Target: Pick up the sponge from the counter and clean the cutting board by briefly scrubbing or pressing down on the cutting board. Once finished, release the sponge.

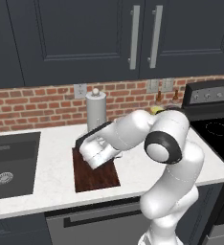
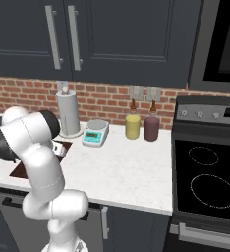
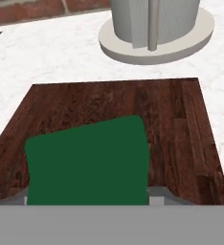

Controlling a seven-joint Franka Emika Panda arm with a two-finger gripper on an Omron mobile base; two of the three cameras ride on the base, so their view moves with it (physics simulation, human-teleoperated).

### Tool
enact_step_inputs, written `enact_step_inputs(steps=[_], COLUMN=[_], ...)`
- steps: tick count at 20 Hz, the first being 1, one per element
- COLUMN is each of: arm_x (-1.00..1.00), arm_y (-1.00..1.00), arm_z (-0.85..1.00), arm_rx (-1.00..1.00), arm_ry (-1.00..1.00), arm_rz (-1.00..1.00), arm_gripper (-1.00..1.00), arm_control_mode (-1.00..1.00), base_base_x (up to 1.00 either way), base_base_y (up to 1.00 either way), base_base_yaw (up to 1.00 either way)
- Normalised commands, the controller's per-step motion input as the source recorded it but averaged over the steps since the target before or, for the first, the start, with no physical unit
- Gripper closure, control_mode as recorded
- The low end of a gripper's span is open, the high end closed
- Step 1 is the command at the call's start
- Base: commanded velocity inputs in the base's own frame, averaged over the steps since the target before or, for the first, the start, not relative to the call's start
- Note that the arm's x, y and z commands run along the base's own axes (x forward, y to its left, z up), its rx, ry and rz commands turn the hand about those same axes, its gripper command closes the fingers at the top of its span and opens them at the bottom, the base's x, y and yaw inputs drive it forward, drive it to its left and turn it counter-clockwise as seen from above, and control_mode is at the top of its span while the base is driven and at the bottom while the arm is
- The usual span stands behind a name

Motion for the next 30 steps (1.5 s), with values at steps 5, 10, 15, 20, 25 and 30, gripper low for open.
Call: enact_step_inputs(steps=[5, 10, 15, 20, 25, 30], arm_x=[-0.87, -0.56, -0.32, 0.01, 0.24, 0.13], arm_y=[-0.07, -0.07, -0.13, -0.05, 0.0, -0.06], arm_z=[-0.64, -0.63, -0.66, -0.73, -0.52, -0.72], arm_rx=[0.0, 0.0, 0.0, 0.0, 0.0, 0.0], arm_ry=[0.11, 0.23, 0.1, -0.26, -0.26, -0.41], arm_rz=[0.0, 0.0, 0.0, -0.04, -0.04, -0.03], arm_gripper=[1.0, 1.0, 1.0, 1.0, 1.0, 1.0], arm_control_mode=[-1.0, -1.0, -1.0, -1.0, -1.0, -1.0], base_base_x=[0.0, 0.0, 0.0, 0.0, 0.0, 0.0], base_base_y=[0.0, 0.0, 0.0, 0.0, 0.0, 0.0], base_base_yaw=[0.0, 0.0, 0.0, 0.0, 0.0, 0.0])
